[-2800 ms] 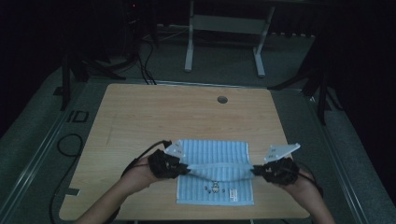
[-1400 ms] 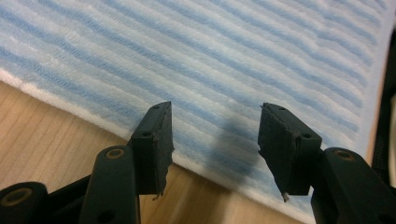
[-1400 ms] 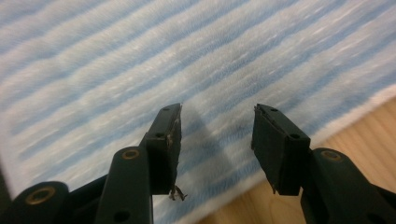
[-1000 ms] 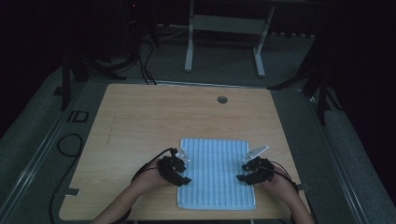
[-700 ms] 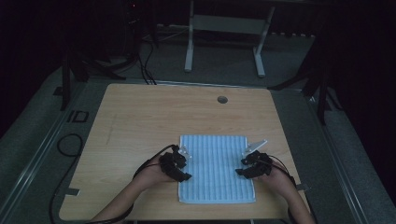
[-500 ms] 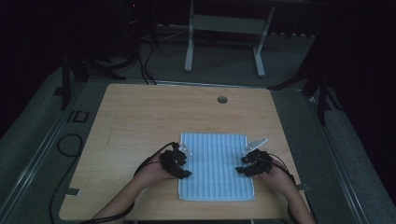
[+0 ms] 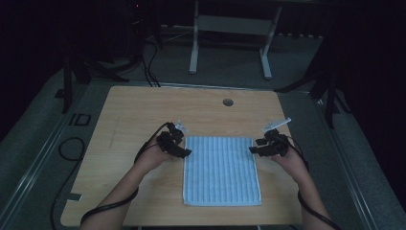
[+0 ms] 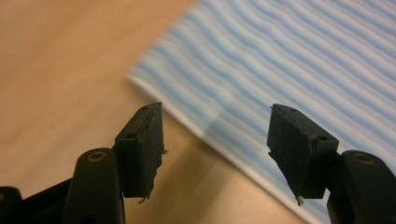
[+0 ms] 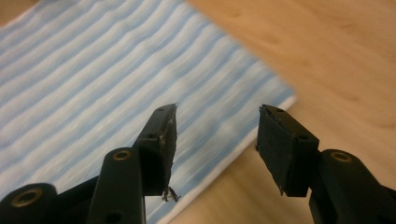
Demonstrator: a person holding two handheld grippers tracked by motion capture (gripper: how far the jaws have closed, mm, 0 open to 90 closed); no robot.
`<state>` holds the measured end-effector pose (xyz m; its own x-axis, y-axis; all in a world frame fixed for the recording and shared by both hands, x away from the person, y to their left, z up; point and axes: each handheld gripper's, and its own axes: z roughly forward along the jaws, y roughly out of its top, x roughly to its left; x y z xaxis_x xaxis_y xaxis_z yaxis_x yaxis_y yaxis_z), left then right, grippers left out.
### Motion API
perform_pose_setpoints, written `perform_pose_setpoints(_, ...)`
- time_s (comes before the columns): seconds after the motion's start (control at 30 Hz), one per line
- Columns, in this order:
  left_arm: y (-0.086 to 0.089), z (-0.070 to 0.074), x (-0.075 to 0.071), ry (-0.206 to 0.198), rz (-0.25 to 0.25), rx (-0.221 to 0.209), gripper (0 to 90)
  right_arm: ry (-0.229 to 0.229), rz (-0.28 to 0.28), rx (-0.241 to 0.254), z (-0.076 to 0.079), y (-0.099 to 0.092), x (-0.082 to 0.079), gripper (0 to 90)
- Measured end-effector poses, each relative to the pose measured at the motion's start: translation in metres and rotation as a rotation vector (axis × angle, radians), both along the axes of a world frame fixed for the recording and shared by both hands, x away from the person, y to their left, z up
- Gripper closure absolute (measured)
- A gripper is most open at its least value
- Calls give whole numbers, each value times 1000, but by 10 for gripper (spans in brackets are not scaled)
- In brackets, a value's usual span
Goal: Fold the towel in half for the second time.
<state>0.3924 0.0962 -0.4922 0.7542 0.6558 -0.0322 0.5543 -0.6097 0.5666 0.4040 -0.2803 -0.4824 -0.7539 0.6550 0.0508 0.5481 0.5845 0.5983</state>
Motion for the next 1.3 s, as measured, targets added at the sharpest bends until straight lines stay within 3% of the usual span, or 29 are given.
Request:
perform_pose_setpoints(0.03,0,0,0,0,0,0,362,0,0,0,0,0,0,470)
perform_pose_setpoints(0.07,4,3,11,-25,24,-35,362,1,-19,-5,1,-2,14,469)
perform_pose_setpoints(0.1,4,3,11,-25,24,-35,362,1,-19,-5,1,-2,14,469)
perform_pose_setpoints(0.13,6,5,21,-27,31,-57,362,-8,-37,-7,0,-3,26,481)
perform_pose_setpoints(0.2,6,5,28,-24,28,-44,362,5,-40,1,0,-4,31,481)
perform_pose_setpoints(0.27,5,2,39,2,32,-48,362,38,-40,-7,-5,-1,48,481)
perform_pose_setpoints(0.47,-2,-14,64,79,31,-79,382,78,-49,-75,-17,7,62,481)
perform_pose_setpoints(0.5,-3,-17,66,87,30,-74,386,109,-47,-66,-22,8,65,481)
perform_pose_setpoints(0.57,-5,-22,69,100,29,-54,404,122,-50,-71,-27,9,67,487)
perform_pose_setpoints(0.73,-9,-36,71,131,11,12,542,152,-48,-109,-37,10,69,577)
perform_pose_setpoints(0.8,-10,-39,69,135,-9,12,643,158,-41,-136,-39,11,69,632)
perform_pose_setpoints(0.87,-9,-39,68,148,-15,-15,759,170,-32,-137,-41,13,69,733)
perform_pose_setpoints(0.93,-10,-36,67,121,-4,-17,856,167,-20,-125,-40,14,68,849)
perform_pose_setpoints(0.97,-10,-34,66,107,-8,-13,866,155,-23,-125,-38,14,68,862)
perform_pose_setpoints(1.1,-11,-24,64,69,-14,-12,873,126,-23,-119,-30,14,67,871)
perform_pose_setpoints(1.13,-10,-12,60,32,-27,-12,873,113,-26,-113,-26,14,66,872)
perform_pose_setpoints(1.17,-9,-7,59,29,-29,-27,873,82,-17,-92,-15,13,64,872)
perform_pose_setpoints(1.3,-1,12,49,-22,-36,-76,872,36,-3,-59,5,11,56,872)
